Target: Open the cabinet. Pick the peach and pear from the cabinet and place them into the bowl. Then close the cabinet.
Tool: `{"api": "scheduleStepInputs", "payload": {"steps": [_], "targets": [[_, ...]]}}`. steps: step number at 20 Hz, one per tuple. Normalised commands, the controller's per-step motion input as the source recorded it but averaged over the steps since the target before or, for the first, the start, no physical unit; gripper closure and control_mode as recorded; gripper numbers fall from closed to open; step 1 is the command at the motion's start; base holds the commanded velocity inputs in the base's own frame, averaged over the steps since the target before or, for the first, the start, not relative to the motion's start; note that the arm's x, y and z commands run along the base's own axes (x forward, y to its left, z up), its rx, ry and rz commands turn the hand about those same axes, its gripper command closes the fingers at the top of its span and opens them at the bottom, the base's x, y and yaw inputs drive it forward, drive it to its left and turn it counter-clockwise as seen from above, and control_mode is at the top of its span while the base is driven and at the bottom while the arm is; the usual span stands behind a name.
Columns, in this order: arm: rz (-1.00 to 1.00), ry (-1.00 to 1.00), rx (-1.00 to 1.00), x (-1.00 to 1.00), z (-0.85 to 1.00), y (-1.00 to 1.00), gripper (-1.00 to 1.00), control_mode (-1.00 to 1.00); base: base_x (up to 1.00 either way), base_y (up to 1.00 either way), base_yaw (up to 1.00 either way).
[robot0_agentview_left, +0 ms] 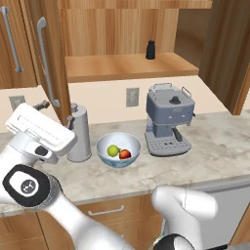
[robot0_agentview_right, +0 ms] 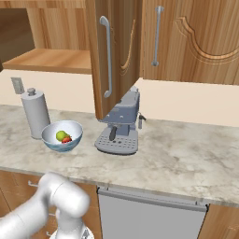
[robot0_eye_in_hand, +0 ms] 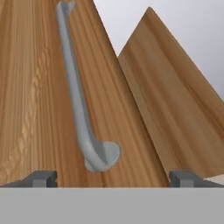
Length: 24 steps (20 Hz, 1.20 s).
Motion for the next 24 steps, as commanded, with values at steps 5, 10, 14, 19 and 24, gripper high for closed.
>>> {"api": "scheduleStepInputs", "payload": {"steps": [5,10,14,19,24], "targets": [[-0.02,0.03,0.07,0.54,-0.17,-0.55,-1.00,-1.00,0.00,0.00,0.00],[0.02,0.00,0.14,0.36,-0.55,-1.00,-1.00,-1.00,0.00,0.00,0.00],[0.10,0.00,0.12,0.56,-0.59,-1.00,-1.00,-1.00,0.00,0.00,0.00],[0.08,0.02,0.15,0.95,-0.22,-1.00,-1.00,-1.00,0.00,0.00,0.00],[0.00,0.15,0.31,1.00,0.37,-0.88,-1.00,-1.00,0.00,0.00,0.00]]}}
